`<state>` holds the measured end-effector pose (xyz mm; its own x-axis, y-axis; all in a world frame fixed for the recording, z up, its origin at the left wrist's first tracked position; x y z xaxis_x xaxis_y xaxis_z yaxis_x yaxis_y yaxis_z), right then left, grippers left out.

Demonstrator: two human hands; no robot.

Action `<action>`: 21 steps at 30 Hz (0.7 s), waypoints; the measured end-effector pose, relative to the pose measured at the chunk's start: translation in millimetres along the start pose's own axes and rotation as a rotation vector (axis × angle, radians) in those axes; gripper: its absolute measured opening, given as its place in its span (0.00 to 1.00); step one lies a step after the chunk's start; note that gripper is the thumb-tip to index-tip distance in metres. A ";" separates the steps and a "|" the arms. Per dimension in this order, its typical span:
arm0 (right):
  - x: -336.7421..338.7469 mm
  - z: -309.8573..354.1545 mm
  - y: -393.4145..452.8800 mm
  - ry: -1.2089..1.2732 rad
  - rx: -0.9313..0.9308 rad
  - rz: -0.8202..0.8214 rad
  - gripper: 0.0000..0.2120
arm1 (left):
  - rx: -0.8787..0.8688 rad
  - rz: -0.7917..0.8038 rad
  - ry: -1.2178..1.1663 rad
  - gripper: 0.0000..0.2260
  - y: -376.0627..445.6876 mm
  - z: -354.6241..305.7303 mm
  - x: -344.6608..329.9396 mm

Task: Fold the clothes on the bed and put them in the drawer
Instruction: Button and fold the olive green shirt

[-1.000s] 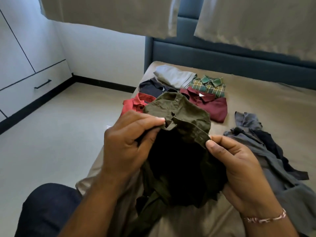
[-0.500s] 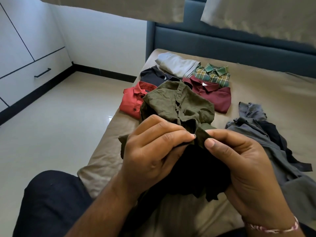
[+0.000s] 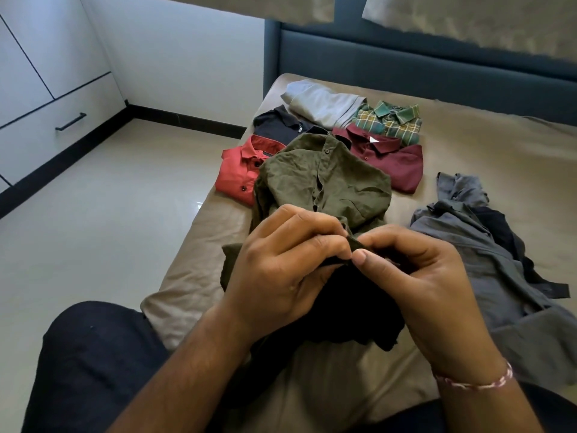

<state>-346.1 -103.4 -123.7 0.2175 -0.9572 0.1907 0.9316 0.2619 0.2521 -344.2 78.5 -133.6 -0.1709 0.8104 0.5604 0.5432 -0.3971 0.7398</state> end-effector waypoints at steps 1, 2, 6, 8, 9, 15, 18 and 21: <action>0.1 -3.2 0.7 -0.052 0.025 0.028 0.05 | 0.000 0.019 -0.008 0.05 -2.5 1.8 -2.5; 0.5 -7.7 1.1 -0.075 0.032 0.056 0.04 | 0.003 0.037 -0.017 0.04 -5.4 4.3 -5.2; 0.1 -32.9 -0.4 -0.019 -0.059 0.086 0.05 | 0.046 0.086 -0.112 0.02 -17.9 17.2 -18.6; -2.2 -47.4 -1.4 0.020 -0.107 0.102 0.05 | 0.096 0.098 -0.143 0.03 -23.2 23.0 -27.9; -2.8 -54.2 -1.4 0.021 -0.121 0.107 0.05 | 0.122 0.099 -0.152 0.03 -25.6 25.5 -31.9; -3.4 -71.0 2.2 -0.109 -0.114 0.069 0.06 | 0.256 0.144 -0.243 0.07 -36.1 44.1 -41.6; -6.8 -73.2 2.1 -0.170 -0.078 0.021 0.08 | 0.344 0.155 -0.213 0.12 -40.4 53.1 -42.9; -10.7 -73.4 0.5 -0.273 -0.018 -0.031 0.08 | 0.353 0.133 -0.171 0.06 -42.2 55.7 -43.2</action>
<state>-326.5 -102.0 -195.3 0.1041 -0.8957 0.4324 0.9422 0.2280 0.2455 -314.0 84.3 -209.7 0.0425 0.8339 0.5503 0.8051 -0.3548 0.4754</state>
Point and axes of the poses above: each hand's wrist, its own y-axis towards the middle knuckle, its own x-axis out of the back of the hand, z = x × y, the point moved 4 cm from there along y, towards the middle knuckle, and after that the axes turned 9 degrees about z, right-handed, at the moved point
